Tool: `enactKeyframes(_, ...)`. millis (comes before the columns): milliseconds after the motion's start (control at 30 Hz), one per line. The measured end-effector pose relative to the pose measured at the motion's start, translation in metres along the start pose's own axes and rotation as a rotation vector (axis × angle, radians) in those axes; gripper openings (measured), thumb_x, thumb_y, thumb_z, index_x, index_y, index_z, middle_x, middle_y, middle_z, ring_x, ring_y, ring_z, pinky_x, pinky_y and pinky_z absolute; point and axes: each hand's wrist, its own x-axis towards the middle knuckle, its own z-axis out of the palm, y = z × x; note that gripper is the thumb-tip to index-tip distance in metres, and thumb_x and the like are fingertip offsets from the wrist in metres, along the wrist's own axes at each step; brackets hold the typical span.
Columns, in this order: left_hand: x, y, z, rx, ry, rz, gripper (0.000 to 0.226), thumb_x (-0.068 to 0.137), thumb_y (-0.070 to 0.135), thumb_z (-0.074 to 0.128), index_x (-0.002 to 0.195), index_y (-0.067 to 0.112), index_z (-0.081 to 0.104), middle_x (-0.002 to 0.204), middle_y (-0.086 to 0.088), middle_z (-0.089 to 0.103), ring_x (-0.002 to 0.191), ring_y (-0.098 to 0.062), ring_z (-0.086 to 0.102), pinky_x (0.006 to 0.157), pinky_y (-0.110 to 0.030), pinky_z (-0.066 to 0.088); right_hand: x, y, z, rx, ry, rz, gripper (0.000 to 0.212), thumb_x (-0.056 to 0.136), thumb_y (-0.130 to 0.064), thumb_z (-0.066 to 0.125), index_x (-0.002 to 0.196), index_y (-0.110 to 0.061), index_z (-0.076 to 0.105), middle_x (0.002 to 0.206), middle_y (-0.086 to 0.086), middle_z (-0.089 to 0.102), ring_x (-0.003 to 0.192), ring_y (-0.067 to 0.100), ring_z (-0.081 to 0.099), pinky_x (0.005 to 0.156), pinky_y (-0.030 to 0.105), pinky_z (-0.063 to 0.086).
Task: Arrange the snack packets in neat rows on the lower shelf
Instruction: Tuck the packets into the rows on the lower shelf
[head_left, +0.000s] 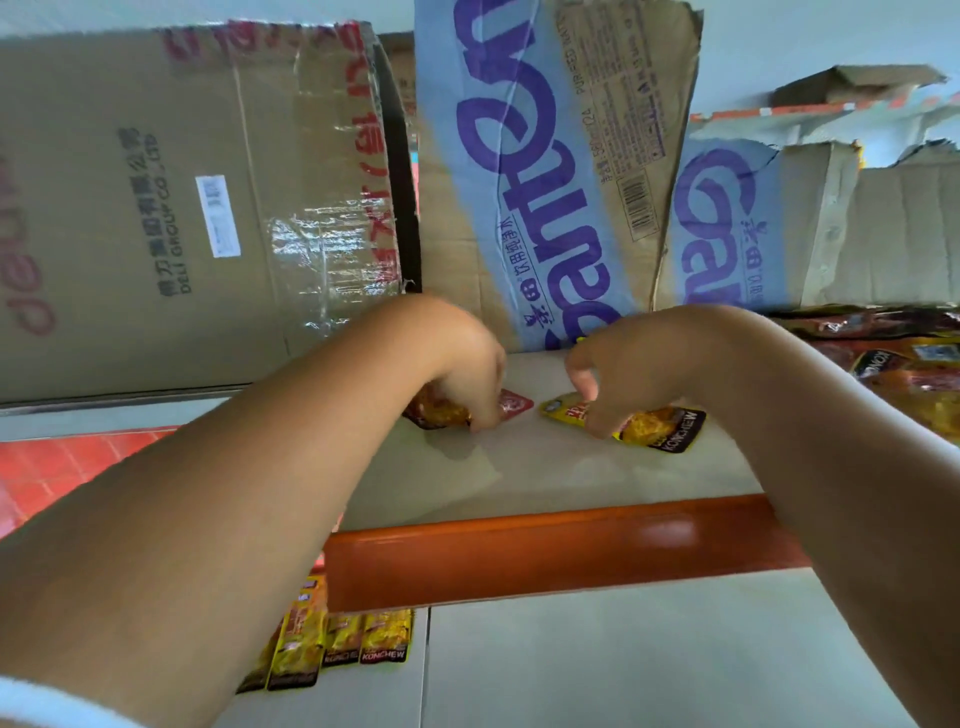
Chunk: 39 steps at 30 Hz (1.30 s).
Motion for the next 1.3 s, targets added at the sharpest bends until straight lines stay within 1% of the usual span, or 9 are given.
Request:
enactKeyframes(100,-0.031,-0.037,0.023,-0.082,0.095,0.050,0.036,0.079,0.042,0.077,0.113,0.035,0.067,0.107,0.005,0.064,0.096,-0.019,0.062,0.079,-0.030,0.053,-0.002,-0.035,0.004,0.077,0.071,-0.040,0.020,0.084,-0.039,0.068,0.100,-0.029,0.062,0.084,-0.011,0.056,0.073,0.008,0.052,0.061,0.028,0.040)
enactKeyframes(267,-0.079,-0.103,0.071,-0.247,0.201,0.127,0.038,0.079,0.034,0.080,0.113,0.035,0.065,0.090,0.013,0.062,0.068,-0.005,0.053,0.056,-0.025,0.040,0.001,-0.113,0.006,0.131,0.169,-0.073,0.018,0.078,-0.044,0.069,0.087,-0.033,0.058,0.085,-0.011,0.059,0.076,0.006,0.054,0.061,0.029,0.038)
enactKeyframes(400,-0.111,-0.164,0.124,-0.500,0.350,0.140,0.039,0.071,0.029,0.082,0.106,0.036,0.065,0.102,0.008,0.072,0.076,-0.015,0.069,0.064,-0.036,0.059,0.007,-0.176,0.004,0.164,0.244,-0.096,0.022,0.078,-0.044,0.071,0.083,-0.035,0.052,0.091,-0.011,0.057,0.077,0.006,0.053,0.060,0.029,0.039)
enactKeyframes(500,-0.130,-0.206,0.167,-0.664,0.476,0.119,0.040,0.068,0.028,0.080,0.103,0.041,0.065,0.097,0.012,0.072,0.072,-0.012,0.069,0.062,-0.037,0.060,0.013,-0.221,0.005,0.217,0.327,-0.081,0.024,0.075,-0.040,0.074,0.090,-0.029,0.059,0.091,-0.007,0.061,0.078,0.011,0.057,0.063,0.030,0.046)
enactKeyframes(633,-0.147,-0.250,0.232,-0.858,0.601,0.073,0.039,0.071,0.027,0.079,0.104,0.041,0.064,0.091,0.013,0.071,0.062,-0.004,0.064,0.055,-0.028,0.052,0.027,-0.280,0.024,0.371,0.465,-0.063,0.027,0.067,-0.036,0.076,0.076,-0.022,0.055,0.074,-0.005,0.060,0.068,0.018,0.058,0.062,0.034,0.050)
enactKeyframes(733,-0.152,-0.271,0.288,-0.973,0.656,0.033,0.040,0.075,0.027,0.079,0.108,0.042,0.063,0.094,0.013,0.069,0.073,-0.005,0.066,0.060,-0.029,0.055,0.040,-0.319,0.054,0.470,0.508,-0.054,0.026,0.069,-0.034,0.076,0.077,-0.022,0.055,0.079,-0.004,0.060,0.066,0.017,0.058,0.055,0.030,0.045)
enactKeyframes(933,-0.138,-0.267,0.414,-1.083,0.676,-0.107,0.040,0.074,0.037,0.074,0.112,0.040,0.064,0.083,0.016,0.067,0.079,-0.002,0.063,0.065,-0.016,0.047,0.083,-0.363,0.172,0.643,0.586,0.115,0.027,0.068,-0.035,0.076,0.086,-0.026,0.058,0.085,-0.001,0.053,0.073,0.020,0.053,0.060,0.030,0.041)
enactKeyframes(1100,-0.116,-0.235,0.498,-1.051,0.629,-0.289,0.058,0.072,0.039,0.068,0.128,0.031,0.062,0.088,0.015,0.063,0.082,-0.010,0.058,0.072,-0.029,0.050,0.109,-0.398,0.269,0.728,0.497,0.331,0.039,0.064,-0.042,0.072,0.098,-0.024,0.063,0.098,0.001,0.053,0.086,0.024,0.053,0.071,0.033,0.049)
enactKeyframes(1300,-0.098,-0.214,0.529,-1.020,0.665,-0.336,0.054,0.078,0.045,0.074,0.125,0.021,0.062,0.100,0.008,0.067,0.089,-0.017,0.062,0.078,-0.036,0.056,0.125,-0.423,0.326,0.734,0.443,0.379,0.040,0.067,-0.047,0.072,0.101,-0.029,0.058,0.098,-0.004,0.049,0.091,0.022,0.049,0.079,0.041,0.051)
